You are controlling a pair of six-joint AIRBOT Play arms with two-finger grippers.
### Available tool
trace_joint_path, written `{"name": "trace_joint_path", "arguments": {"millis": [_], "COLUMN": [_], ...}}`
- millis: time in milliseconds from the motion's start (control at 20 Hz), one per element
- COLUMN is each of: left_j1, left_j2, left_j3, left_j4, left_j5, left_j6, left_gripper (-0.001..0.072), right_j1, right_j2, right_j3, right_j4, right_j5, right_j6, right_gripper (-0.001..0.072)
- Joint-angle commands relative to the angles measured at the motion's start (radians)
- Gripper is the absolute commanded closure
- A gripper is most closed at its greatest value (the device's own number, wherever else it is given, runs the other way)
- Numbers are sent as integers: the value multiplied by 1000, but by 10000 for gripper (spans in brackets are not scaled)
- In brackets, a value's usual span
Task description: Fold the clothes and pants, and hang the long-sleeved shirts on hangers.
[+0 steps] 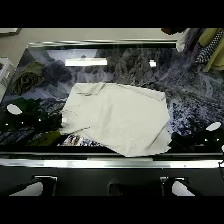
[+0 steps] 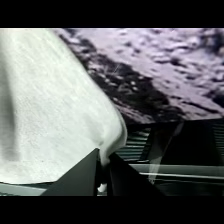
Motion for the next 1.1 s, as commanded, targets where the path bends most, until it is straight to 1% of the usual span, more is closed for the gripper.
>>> {"name": "trace_joint_path", "arguments": {"millis": [0,200,250,300,400,450,500,600,700,750,800,850,900,950,1050], "left_j1": [-27,-86,-96,-96,-88,-88,-89,-89,-89,-88,-87,-87,-87,-87,-87], "left_j2": [-9,-21,-21,-17,3,17,33,76,137,171,204,240,272,309,390], "left_j3": [-45,-44,-44,-42,-24,3,43,155,304,388,464,546,619,690,792], "left_j4": [-97,-100,-116,-174,-358,-413,-431,-452,-454,-453,-432,-366,-282,-171,54], "left_j5": [41,42,42,44,45,46,46,44,46,51,62,76,79,78,78], "left_j6": [80,89,90,106,181,192,190,187,163,163,141,89,29,-53,-227], "left_gripper": [277,283,432,694,689,689,689,690,690,690,690,690,690,690,691], "right_j1": [0,0,0,0,0,0,0,0,0,0,0,0,-2,-2,-2], "right_j2": [1,2,3,4,4,12,29,79,135,163,196,228,262,296,376], "right_j3": [-1,-1,-1,-1,0,1,11,62,179,256,353,447,550,642,822], "right_j4": [62,122,165,244,476,600,723,939,1098,1130,1130,1119,1085,1026,848], "right_j5": [8,11,18,35,77,78,63,15,-17,-34,-60,-89,-132,-180,-254], "right_j6": [-3,-5,-23,-48,-148,-181,-211,-229,-246,-245,-238,-233,-205,-164,-75], "right_gripper": [679,680,680,681,681,682,682,683,683,683,683,683,683,683,683]}}
